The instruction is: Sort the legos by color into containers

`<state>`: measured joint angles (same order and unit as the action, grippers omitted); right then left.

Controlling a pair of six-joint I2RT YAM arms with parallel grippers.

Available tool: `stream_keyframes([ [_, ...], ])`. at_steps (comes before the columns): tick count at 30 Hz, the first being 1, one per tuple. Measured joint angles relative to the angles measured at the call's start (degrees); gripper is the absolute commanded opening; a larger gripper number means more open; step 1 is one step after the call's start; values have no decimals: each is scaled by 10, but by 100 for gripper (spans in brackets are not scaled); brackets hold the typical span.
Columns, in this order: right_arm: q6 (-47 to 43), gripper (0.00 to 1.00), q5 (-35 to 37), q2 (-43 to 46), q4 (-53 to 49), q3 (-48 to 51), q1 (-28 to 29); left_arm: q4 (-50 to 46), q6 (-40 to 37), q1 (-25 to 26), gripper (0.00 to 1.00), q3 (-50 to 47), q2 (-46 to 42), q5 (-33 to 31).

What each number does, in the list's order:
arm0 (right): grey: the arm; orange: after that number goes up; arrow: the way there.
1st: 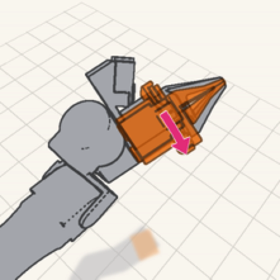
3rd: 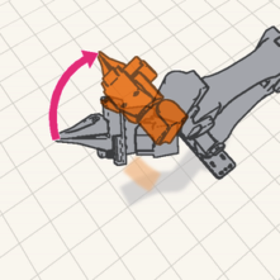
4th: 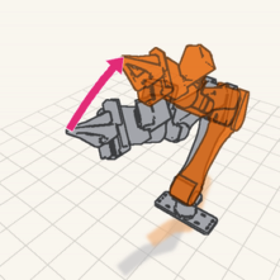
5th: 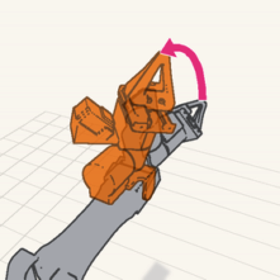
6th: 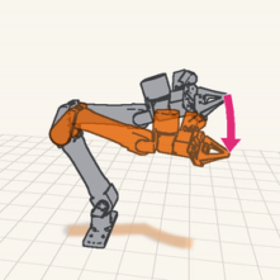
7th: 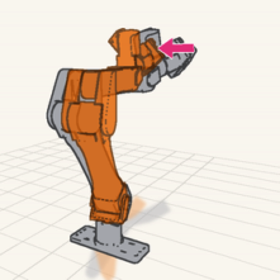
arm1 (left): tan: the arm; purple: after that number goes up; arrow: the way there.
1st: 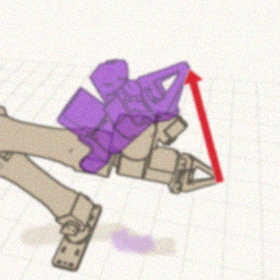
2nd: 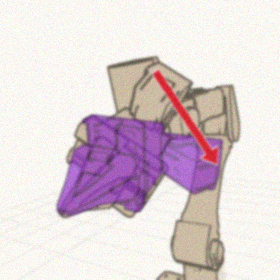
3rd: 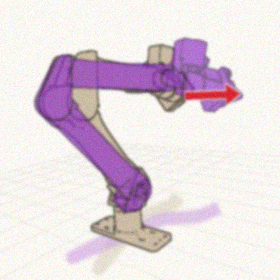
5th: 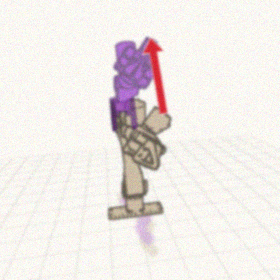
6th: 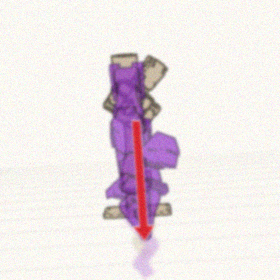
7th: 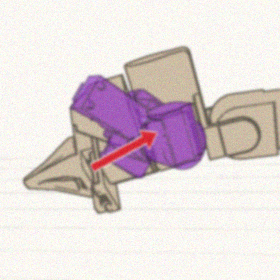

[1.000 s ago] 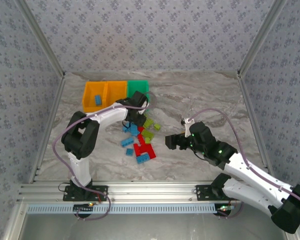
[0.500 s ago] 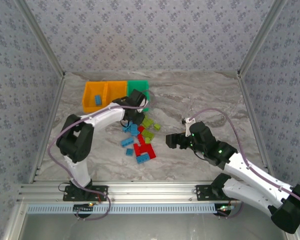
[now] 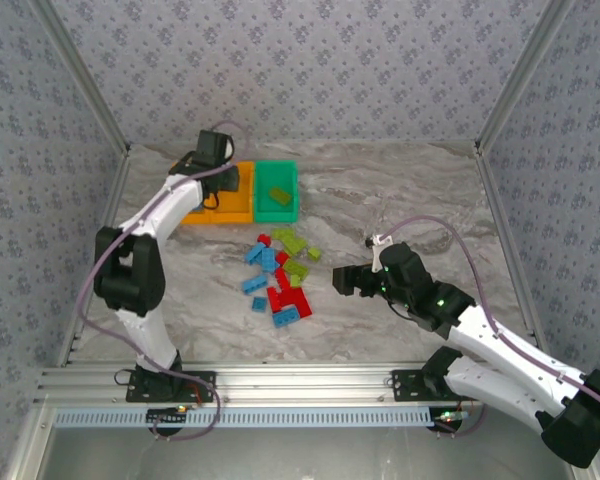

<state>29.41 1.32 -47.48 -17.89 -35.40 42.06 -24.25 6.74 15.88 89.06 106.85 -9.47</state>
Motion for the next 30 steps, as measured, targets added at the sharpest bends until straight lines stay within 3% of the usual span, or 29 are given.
stream_keyframes([
  [5, 11, 94, 7, 9, -7, 0, -1, -5, 12, -26, 39, 65, 94, 30],
  [10, 25, 94, 13, 23, -9, 0, -2, -21, 17, -24, 54, 89, 119, 49],
  [17, 32, 94, 21, 33, -12, 8, -3, -23, 23, -22, 53, 83, 108, 61],
  [22, 28, 95, 26, -11, 12, 8, -16, -21, 39, 2, 53, -65, -57, 78],
  [30, -13, 93, 16, -204, 38, -54, -39, -46, 3, 187, 52, -176, -389, 72],
])
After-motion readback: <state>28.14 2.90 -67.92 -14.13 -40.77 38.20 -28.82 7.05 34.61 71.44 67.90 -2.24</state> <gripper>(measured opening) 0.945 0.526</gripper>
